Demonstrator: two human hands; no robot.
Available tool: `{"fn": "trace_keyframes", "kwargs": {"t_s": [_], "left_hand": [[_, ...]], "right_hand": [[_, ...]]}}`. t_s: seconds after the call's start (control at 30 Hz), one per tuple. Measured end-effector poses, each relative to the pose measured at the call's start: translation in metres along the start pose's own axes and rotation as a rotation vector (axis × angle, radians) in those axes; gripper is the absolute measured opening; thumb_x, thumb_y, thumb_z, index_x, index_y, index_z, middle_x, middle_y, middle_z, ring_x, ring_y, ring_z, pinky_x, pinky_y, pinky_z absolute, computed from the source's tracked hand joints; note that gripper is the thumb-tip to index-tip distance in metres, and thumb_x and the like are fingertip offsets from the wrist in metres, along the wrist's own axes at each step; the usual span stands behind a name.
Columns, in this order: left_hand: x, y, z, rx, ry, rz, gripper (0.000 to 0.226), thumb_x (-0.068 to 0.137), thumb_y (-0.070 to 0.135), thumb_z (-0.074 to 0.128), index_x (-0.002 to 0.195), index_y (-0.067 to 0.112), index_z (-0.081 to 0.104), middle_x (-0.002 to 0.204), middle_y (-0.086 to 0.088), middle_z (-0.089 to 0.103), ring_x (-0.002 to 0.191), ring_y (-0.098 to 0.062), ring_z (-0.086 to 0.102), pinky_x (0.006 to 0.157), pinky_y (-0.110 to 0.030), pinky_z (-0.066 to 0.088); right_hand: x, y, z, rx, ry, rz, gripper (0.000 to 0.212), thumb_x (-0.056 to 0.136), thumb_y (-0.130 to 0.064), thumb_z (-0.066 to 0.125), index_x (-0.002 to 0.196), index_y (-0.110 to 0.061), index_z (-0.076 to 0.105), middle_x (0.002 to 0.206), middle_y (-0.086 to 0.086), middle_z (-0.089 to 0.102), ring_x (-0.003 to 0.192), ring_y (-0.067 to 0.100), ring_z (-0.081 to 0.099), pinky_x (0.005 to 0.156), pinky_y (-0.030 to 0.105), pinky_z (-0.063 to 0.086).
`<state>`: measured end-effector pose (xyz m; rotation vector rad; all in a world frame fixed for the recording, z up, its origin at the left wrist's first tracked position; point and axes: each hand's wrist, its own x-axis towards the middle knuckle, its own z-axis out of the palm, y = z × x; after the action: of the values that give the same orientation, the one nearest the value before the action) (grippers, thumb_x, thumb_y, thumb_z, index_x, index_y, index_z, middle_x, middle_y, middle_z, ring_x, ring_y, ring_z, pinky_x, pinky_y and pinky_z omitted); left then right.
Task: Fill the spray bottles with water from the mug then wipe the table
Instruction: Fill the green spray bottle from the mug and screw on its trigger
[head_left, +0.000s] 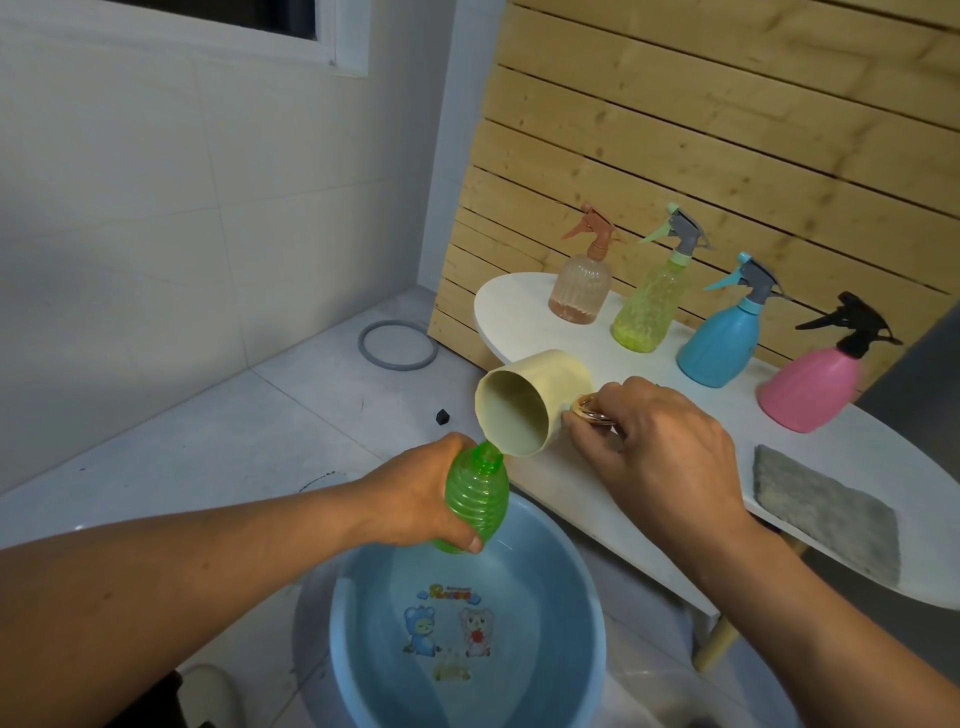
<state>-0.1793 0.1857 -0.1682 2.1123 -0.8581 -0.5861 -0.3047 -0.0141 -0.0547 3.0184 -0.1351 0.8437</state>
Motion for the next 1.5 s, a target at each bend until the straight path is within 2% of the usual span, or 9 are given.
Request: {"fn": "trace_keyframes", "kwargs": {"t_s": [0.07, 0.5, 0.7, 0.93, 1.2, 1.33, 1.4, 1.5], "left_hand": [[0.0001, -0.0004, 0.0002, 0.003, 0.004, 0.000, 0.091, 0.062, 0.037, 0.098, 0.135, 0.037, 0.045, 0.118, 0.016, 0.061, 0.109, -0.004, 0.061, 0.095, -0.034, 0.057], [-0.0001, 0.0005, 0.0012, 0.004, 0.011, 0.004, 0.091, 0.063, 0.034, 0.098, 0.136, 0.036, 0.044, 0.117, 0.016, 0.061, 0.107, -0.002, 0.061, 0.092, -0.029, 0.057], [0.0001, 0.0008, 0.0004, 0.000, 0.009, 0.006, 0.090, 0.063, 0.035, 0.098, 0.136, 0.036, 0.044, 0.118, 0.016, 0.062, 0.108, -0.004, 0.062, 0.094, -0.033, 0.057], [0.0004, 0.0011, 0.0005, -0.017, 0.012, 0.013, 0.089, 0.063, 0.034, 0.098, 0.135, 0.037, 0.045, 0.117, 0.016, 0.062, 0.108, -0.004, 0.062, 0.095, -0.033, 0.057], [0.0001, 0.0015, 0.0002, -0.040, 0.029, 0.030, 0.088, 0.063, 0.034, 0.098, 0.134, 0.037, 0.046, 0.117, 0.015, 0.064, 0.108, -0.004, 0.063, 0.096, -0.036, 0.057], [-0.0008, 0.0021, -0.0001, -0.051, 0.033, 0.030, 0.089, 0.063, 0.032, 0.098, 0.135, 0.036, 0.046, 0.117, 0.014, 0.064, 0.108, -0.005, 0.064, 0.096, -0.035, 0.057], [-0.0015, 0.0033, -0.0004, -0.058, 0.036, 0.028, 0.089, 0.063, 0.031, 0.098, 0.135, 0.036, 0.046, 0.117, 0.014, 0.064, 0.108, -0.005, 0.064, 0.096, -0.034, 0.057], [-0.0027, 0.0059, -0.0012, -0.060, 0.067, 0.029, 0.087, 0.064, 0.031, 0.098, 0.132, 0.038, 0.045, 0.116, 0.016, 0.063, 0.107, -0.003, 0.063, 0.094, -0.031, 0.057]], "right_hand": [[-0.0003, 0.0001, -0.0005, -0.004, 0.005, -0.007, 0.036, 0.096, -0.049, 0.057, 0.071, -0.024, 0.053, 0.066, -0.007, 0.047, 0.062, 0.018, 0.045, 0.049, 0.028, 0.031], [-0.0020, -0.0009, -0.0004, -0.067, 0.030, -0.053, 0.037, 0.099, -0.051, 0.053, 0.077, -0.023, 0.060, 0.071, -0.006, 0.050, 0.065, 0.019, 0.046, 0.047, 0.033, 0.041], [-0.0021, -0.0019, -0.0011, -0.092, 0.046, -0.081, 0.035, 0.100, -0.051, 0.053, 0.082, -0.022, 0.063, 0.075, -0.005, 0.054, 0.067, 0.018, 0.047, 0.047, 0.033, 0.042], [-0.0031, -0.0028, -0.0022, -0.099, 0.106, -0.147, 0.029, 0.099, -0.043, 0.060, 0.082, -0.019, 0.062, 0.076, -0.003, 0.056, 0.066, 0.020, 0.046, 0.046, 0.031, 0.036], [-0.0033, -0.0059, -0.0058, -0.161, 0.178, -0.240, 0.027, 0.098, -0.037, 0.063, 0.083, -0.015, 0.064, 0.076, 0.002, 0.057, 0.064, 0.025, 0.048, 0.053, 0.027, 0.022], [-0.0045, -0.0045, -0.0049, -0.164, 0.158, -0.261, 0.027, 0.100, -0.038, 0.061, 0.085, -0.016, 0.065, 0.077, 0.002, 0.057, 0.065, 0.024, 0.047, 0.053, 0.027, 0.023], [-0.0040, -0.0040, -0.0030, -0.101, 0.129, -0.214, 0.026, 0.099, -0.040, 0.062, 0.084, -0.018, 0.064, 0.077, -0.001, 0.056, 0.066, 0.022, 0.047, 0.051, 0.028, 0.027], [0.0003, -0.0057, 0.0010, 0.125, 0.051, 0.014, 0.028, 0.096, -0.047, 0.061, 0.077, -0.027, 0.057, 0.071, -0.010, 0.049, 0.067, 0.016, 0.044, 0.051, 0.029, 0.028]]}}
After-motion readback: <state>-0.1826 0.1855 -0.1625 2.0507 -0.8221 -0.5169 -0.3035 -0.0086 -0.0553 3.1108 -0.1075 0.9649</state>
